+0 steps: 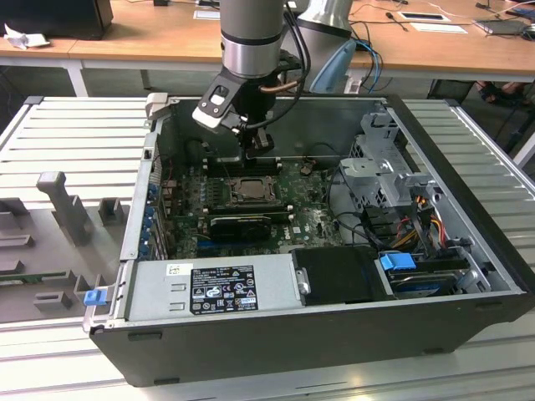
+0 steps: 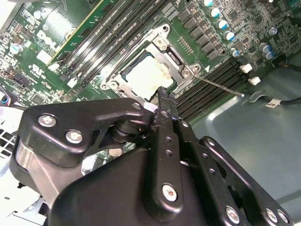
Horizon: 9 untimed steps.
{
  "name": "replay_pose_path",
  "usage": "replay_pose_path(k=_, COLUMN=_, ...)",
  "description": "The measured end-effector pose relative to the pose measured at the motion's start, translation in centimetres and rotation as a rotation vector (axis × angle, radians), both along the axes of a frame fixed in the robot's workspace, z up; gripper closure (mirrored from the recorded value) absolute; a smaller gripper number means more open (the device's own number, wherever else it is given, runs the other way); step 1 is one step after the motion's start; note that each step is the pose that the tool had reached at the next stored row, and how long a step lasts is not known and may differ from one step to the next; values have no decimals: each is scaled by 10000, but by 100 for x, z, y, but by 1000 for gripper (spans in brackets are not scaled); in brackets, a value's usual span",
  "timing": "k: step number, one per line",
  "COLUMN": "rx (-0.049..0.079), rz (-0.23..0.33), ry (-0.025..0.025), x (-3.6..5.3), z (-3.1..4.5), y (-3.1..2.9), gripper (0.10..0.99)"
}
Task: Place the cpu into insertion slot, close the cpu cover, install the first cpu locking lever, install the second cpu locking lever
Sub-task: 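Install the first cpu locking lever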
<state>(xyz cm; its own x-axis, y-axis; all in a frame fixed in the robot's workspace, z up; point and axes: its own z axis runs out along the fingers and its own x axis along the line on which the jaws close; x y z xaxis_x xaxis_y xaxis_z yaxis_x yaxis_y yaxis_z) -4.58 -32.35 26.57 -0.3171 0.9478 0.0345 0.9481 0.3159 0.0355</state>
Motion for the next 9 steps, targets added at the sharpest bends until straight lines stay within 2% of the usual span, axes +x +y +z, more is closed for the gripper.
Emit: replay_pose_path(k=9, rx=1, rz=396, ry=0, x=0, z=0, y=0, gripper=980)
